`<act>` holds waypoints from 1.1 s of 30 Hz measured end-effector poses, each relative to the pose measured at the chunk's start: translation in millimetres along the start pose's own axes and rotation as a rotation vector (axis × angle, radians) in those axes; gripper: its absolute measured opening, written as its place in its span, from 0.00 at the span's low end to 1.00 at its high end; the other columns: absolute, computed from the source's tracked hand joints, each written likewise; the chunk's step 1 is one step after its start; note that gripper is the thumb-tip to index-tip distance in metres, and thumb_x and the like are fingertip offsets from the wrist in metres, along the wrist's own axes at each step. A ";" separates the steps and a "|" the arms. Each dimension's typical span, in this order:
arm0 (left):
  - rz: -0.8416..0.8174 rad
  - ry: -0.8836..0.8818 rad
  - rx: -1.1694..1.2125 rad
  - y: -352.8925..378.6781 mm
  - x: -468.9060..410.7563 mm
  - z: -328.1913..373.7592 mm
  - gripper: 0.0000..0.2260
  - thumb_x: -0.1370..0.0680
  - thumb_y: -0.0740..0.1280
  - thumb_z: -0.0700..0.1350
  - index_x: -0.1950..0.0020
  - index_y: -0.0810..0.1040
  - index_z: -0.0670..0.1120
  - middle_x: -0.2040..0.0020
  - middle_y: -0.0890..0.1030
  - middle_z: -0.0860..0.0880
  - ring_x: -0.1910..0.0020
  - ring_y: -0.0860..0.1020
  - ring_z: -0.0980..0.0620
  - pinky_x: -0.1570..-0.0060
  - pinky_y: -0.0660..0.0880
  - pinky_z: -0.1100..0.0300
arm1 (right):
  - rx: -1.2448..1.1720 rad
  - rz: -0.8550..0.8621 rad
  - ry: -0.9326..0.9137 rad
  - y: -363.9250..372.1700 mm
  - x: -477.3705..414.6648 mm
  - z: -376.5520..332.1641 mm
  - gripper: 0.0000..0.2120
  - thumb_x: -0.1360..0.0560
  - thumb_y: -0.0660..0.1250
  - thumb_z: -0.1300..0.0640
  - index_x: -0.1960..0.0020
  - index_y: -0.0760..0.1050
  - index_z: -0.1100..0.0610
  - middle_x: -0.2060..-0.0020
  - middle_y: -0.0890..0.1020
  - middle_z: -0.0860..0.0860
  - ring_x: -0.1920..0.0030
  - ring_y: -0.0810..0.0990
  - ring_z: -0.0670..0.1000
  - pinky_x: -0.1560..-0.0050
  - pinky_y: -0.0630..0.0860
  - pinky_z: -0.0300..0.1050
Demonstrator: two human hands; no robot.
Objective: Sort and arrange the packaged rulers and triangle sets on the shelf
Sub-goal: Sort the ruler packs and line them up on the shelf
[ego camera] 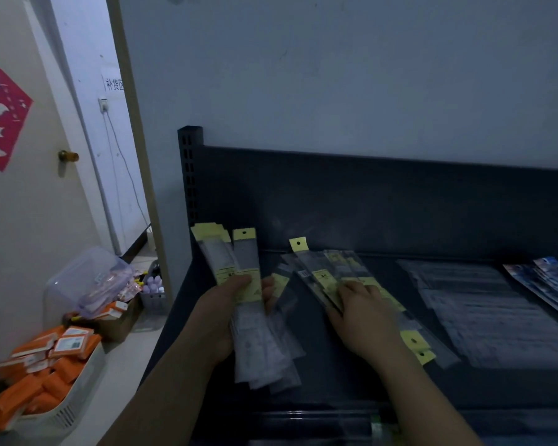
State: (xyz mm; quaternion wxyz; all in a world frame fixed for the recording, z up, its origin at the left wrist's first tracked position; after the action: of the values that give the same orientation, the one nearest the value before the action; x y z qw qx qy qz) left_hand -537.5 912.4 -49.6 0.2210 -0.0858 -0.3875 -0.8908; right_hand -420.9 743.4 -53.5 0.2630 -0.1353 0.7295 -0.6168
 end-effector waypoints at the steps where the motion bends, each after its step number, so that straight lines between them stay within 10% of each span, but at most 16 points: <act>1: -0.005 -0.002 0.003 0.9 0.0 -0.2 0.16 0.21 0.62 0.40 0.36 0.73 0.32 0.58 0.83 0.40 0.67 0.81 0.49 0.69 0.81 0.58 | -0.002 -0.011 0.005 1.6 -1.0 0.4 0.19 0.21 0.55 0.44 0.37 0.71 0.55 0.34 0.71 0.50 0.36 0.67 0.54 0.38 0.65 0.47; 8: -0.007 0.012 -0.067 -0.2 -2.1 -4.9 0.17 0.20 0.60 0.39 0.34 0.70 0.31 0.61 0.81 0.41 0.66 0.79 0.48 0.71 0.79 0.59 | -0.059 0.057 -0.066 -2.3 -1.6 -3.8 0.09 0.23 0.59 0.52 0.55 0.75 0.55 0.52 0.80 0.49 0.47 0.73 0.52 0.50 0.71 0.46; 17: -0.019 0.029 -0.080 0.5 2.8 -5.1 0.14 0.21 0.61 0.37 0.36 0.73 0.34 0.57 0.81 0.41 0.63 0.80 0.47 0.67 0.81 0.56 | -0.017 0.050 0.000 -10.9 -0.3 -16.4 0.06 0.22 0.58 0.62 0.53 0.74 0.59 0.41 0.74 0.54 0.43 0.74 0.54 0.55 0.67 0.41; 22: -0.009 0.033 -0.072 -1.0 2.3 -5.9 0.13 0.21 0.61 0.37 0.38 0.73 0.35 0.57 0.81 0.41 0.64 0.80 0.47 0.68 0.80 0.56 | -0.011 0.254 -0.067 -23.8 3.7 -19.1 0.13 0.43 0.76 0.70 0.73 0.72 0.59 0.70 0.77 0.53 0.71 0.77 0.52 0.72 0.59 0.34; 33: -0.029 0.041 -0.056 0.1 2.5 -7.3 0.07 0.21 0.62 0.37 0.44 0.75 0.37 0.60 0.79 0.42 0.64 0.79 0.48 0.68 0.80 0.55 | -0.387 0.263 0.123 -35.8 12.4 3.0 0.15 0.23 0.63 0.54 0.63 0.78 0.61 0.70 0.80 0.53 0.69 0.78 0.51 0.68 0.76 0.48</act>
State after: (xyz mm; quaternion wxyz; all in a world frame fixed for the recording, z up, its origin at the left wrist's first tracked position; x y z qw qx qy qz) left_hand -539.5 906.2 -53.7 0.2136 -0.0680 -0.3592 -0.9059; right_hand -434.0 727.2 -21.8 0.2652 -0.0494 0.8601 -0.4329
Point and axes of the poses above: each hand's wrist, its own x-axis away from the middle knuckle, its own y-axis out of the palm, z = x × y, the point moved 4 cm from there along -x, towards the middle knuckle
